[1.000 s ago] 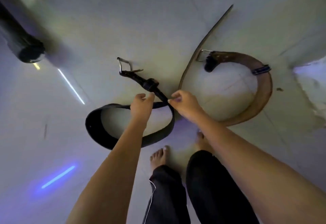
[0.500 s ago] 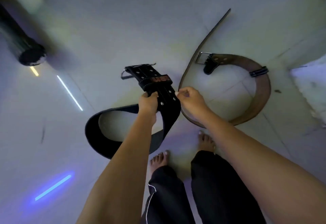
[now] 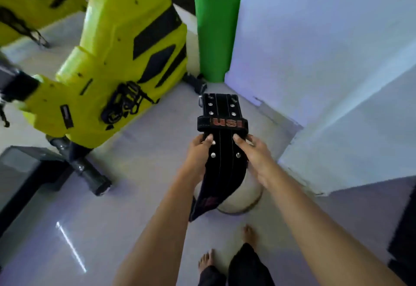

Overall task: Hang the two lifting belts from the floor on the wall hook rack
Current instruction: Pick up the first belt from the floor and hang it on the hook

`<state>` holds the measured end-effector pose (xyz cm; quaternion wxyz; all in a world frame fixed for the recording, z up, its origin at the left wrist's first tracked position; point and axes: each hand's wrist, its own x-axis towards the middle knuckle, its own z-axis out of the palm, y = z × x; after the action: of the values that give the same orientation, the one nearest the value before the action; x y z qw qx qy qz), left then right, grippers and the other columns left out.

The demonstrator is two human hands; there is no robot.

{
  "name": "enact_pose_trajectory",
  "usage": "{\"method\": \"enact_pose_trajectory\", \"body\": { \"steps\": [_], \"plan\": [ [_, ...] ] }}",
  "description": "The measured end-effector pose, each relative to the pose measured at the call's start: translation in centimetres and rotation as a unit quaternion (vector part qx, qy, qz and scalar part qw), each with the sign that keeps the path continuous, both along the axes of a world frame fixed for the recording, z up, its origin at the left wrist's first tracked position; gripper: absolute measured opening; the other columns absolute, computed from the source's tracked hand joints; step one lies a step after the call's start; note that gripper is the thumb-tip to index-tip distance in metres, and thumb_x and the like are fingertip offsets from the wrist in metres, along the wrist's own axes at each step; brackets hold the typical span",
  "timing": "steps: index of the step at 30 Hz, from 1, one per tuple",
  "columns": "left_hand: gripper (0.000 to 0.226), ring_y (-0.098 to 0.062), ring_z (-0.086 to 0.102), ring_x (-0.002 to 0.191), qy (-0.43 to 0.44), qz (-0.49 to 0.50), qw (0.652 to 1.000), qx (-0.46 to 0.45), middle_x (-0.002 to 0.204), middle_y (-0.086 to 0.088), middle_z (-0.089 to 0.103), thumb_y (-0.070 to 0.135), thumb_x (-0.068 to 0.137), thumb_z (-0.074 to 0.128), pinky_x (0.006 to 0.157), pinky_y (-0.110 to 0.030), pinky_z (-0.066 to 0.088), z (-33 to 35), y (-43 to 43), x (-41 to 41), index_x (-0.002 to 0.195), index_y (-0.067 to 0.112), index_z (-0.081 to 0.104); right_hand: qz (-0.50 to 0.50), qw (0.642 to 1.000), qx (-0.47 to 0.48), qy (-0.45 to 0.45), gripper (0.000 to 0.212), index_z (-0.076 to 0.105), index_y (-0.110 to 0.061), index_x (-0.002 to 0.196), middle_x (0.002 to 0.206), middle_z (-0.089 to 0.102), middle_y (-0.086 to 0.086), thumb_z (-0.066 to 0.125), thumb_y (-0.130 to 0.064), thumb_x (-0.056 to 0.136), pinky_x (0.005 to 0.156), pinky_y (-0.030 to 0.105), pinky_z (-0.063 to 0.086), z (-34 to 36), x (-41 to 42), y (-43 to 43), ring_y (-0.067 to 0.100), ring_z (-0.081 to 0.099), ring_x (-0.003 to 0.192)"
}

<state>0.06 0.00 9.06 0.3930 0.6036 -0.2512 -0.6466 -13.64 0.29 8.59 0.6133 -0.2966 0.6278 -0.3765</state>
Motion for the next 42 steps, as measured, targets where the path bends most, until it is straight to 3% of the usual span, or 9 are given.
{"method": "enact_pose_trajectory", "body": {
  "steps": [4,8,13,18,22,25,33,37,42],
  "plan": [
    [0.019,-0.021,0.06,0.079,0.021,-0.086,0.99,-0.111,0.089,-0.008,0.061,0.015,0.099,0.041,0.069,-0.03,0.049,11.3,0.5,-3.2,0.096,0.014,0.06,-0.009,0.996,-0.093,0.002,0.055,0.069,-0.021,0.099,0.101,0.073,0.004,0.057,-0.067,0.07,0.09,0.042,0.054,12.1,-3.1,3.2,0.027,0.067,0.099],
    [0.022,-0.015,0.056,0.07,0.054,-0.163,0.963,-0.205,0.078,-0.002,0.057,0.012,0.097,0.044,0.066,-0.026,0.047,21.1,1.8,-7.6,0.08,0.019,0.056,-0.128,0.982,-0.139,-0.021,0.091,0.062,-0.007,0.112,0.104,0.069,0.014,0.059,-0.076,0.054,0.088,0.04,0.052,21.7,-6.1,5.8,0.033,0.065,0.096],
    [0.02,-0.008,0.067,0.067,0.111,-0.263,0.907,-0.31,0.083,-0.001,0.065,0.012,0.096,0.046,0.064,-0.02,0.055,30.3,3.0,-13.1,0.09,0.019,0.063,-0.262,0.94,-0.216,-0.031,0.051,0.066,-0.015,0.087,0.071,0.063,-0.002,0.062,-0.063,0.071,0.054,0.028,0.048,32.2,-10.9,8.6,0.015,0.059,0.059],
    [0.021,-0.015,0.07,0.082,0.163,-0.34,0.843,-0.384,0.089,-0.002,0.072,0.011,0.096,0.045,0.077,-0.027,0.057,39.2,5.3,-18.4,0.103,0.012,0.064,-0.38,0.861,-0.334,-0.058,0.038,0.065,-0.008,0.095,0.079,0.068,0.003,0.072,-0.04,0.075,0.058,0.026,0.052,40.0,-15.0,11.7,0.019,0.066,0.068],
    [0.021,-0.031,0.054,0.087,0.187,-0.333,0.828,-0.41,0.09,-0.01,0.068,0.024,0.091,0.055,0.073,-0.034,0.046,44.3,6.9,-21.5,0.101,0.008,0.066,-0.402,0.823,-0.4,-0.016,0.018,0.065,-0.017,0.079,0.076,0.068,0.0,0.072,-0.034,0.077,0.062,0.027,0.054,44.8,-17.2,13.9,0.016,0.064,0.066],
    [0.036,-0.036,0.065,0.099,0.166,-0.31,0.825,-0.443,0.108,-0.016,0.07,0.041,0.088,0.058,0.089,-0.045,0.049,47.6,8.3,-23.2,0.103,0.01,0.068,-0.403,0.804,-0.438,0.019,0.012,0.065,-0.02,0.079,0.08,0.069,0.0,0.071,-0.03,0.078,0.067,0.029,0.054,47.4,-18.5,15.0,0.017,0.066,0.073],
    [0.029,-0.023,0.071,0.092,0.175,-0.32,0.784,-0.503,0.101,-0.01,0.073,0.033,0.09,0.057,0.081,-0.032,0.058,47.6,10.8,-25.9,0.106,0.009,0.066,-0.43,0.749,-0.5,0.062,0.011,0.068,-0.018,0.073,0.08,0.071,0.005,0.075,-0.026,0.074,0.076,0.038,0.057,52.0,-20.4,17.0,0.026,0.068,0.079],
    [0.015,-0.016,0.072,0.083,0.122,-0.391,0.772,-0.486,0.093,-0.006,0.073,0.023,0.085,0.065,0.072,-0.024,0.058,42.8,11.4,-26.6,0.096,0.013,0.067,-0.46,0.746,-0.475,0.081,0.019,0.061,-0.022,0.063,0.072,0.062,-0.004,0.074,-0.029,0.076,0.071,0.03,0.047,53.0,-20.8,18.2,0.013,0.055,0.071],
    [0.025,-0.025,0.072,0.09,0.132,-0.417,0.767,-0.47,0.098,-0.011,0.073,0.019,0.08,0.071,0.081,-0.034,0.059,43.0,11.2,-27.1,0.102,0.007,0.068,-0.479,0.743,-0.457,0.094,0.023,0.057,-0.018,0.068,0.073,0.055,-0.007,0.07,-0.034,0.079,0.082,0.034,0.044,53.7,-21.1,19.2,0.009,0.045,0.068]
  ]
}}
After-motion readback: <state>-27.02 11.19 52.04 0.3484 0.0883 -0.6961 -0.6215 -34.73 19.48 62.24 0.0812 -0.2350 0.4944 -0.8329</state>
